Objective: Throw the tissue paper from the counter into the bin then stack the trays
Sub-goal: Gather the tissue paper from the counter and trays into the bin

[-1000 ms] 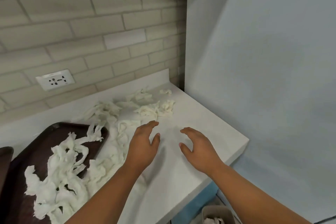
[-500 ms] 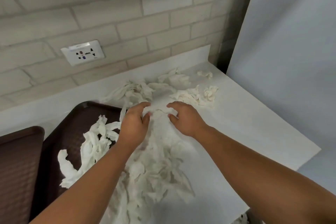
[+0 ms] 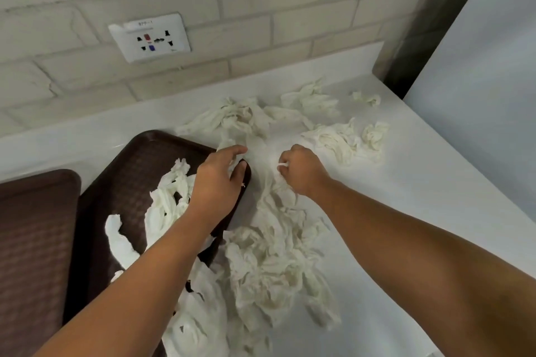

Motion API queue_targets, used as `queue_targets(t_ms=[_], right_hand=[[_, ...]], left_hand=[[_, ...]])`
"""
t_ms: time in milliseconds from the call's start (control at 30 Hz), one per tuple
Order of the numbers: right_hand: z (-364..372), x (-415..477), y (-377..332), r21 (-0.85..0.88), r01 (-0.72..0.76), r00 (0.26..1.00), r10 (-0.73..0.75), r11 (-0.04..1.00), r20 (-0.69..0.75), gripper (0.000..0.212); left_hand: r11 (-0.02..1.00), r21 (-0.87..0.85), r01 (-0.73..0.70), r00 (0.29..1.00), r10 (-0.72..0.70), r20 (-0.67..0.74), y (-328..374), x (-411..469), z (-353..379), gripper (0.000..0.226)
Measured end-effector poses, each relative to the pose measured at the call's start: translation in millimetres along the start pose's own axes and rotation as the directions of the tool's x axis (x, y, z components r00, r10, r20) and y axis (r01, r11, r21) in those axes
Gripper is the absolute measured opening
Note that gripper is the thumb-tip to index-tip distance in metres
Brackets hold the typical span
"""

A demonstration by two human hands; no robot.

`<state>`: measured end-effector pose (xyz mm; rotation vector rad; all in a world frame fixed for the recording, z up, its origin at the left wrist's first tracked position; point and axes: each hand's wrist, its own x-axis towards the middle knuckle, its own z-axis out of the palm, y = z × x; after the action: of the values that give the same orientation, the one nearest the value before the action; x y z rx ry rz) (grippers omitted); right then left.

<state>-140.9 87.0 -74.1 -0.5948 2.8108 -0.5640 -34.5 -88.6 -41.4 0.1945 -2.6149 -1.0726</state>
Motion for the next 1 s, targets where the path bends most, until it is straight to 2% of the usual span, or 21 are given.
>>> queue_targets(t_ms=[233,333,433,500,600,667,733,833,933,1000], right_hand=[[-30,-25,-3,0.148,0.024,0.978,0.007,0.989,-0.207,0.031],[-46,-41,-3,0.242,0.05,0.953,0.026,0.969,-0.303,0.026],[-55,-57,0,0.277,0.048,0.94,0.05,0.96,-0.337,0.015],[-57,-66,4,0.32,0.016,0.933,0.101,0.947,-0.346,0.007],[-61,-82,14,0.355,-0.007,0.938,0.129,0.935,-0.322,0.015],[-59,-93,21,0.385,-0.016,0.953,0.13,0.923,-0.273,0.015],[-58,-103,28,0.407,-0.035,0.957,0.148,0.913,-0.249,0.016],[-57,-116,37,0.448,-0.075,0.956,0.192,0.891,-0.222,0.017],[-60,-130,42,0.435,-0.084,0.951,0.203,0.896,-0.233,0.016],[-64,-139,45,0.46,-0.059,0.948,0.194,0.886,-0.251,0.026]], left_hand=[[0.999,-0.033,0.003,1.0,-0.002,0.027,15,-6,-1,0.017],[1.0,0.001,0.01,0.993,-0.01,0.119,22,-9,2,0.014],[0.985,0.143,0.091,0.952,-0.129,0.278,27,-12,7,0.019],[0.958,0.264,0.11,0.92,-0.199,0.337,30,-14,11,0.033],[0.909,0.406,0.093,0.875,-0.269,0.403,36,-16,16,0.048],[0.898,0.432,0.091,0.858,-0.29,0.423,39,-17,19,0.043],[0.901,0.419,0.108,0.864,-0.294,0.408,42,-17,18,0.035],[0.931,0.338,0.139,0.91,-0.255,0.328,47,-15,12,0.028],[0.973,0.161,0.166,0.946,-0.204,0.252,60,-12,1,0.013],[0.986,0.017,0.168,0.962,-0.168,0.214,73,-11,-5,0.012]])
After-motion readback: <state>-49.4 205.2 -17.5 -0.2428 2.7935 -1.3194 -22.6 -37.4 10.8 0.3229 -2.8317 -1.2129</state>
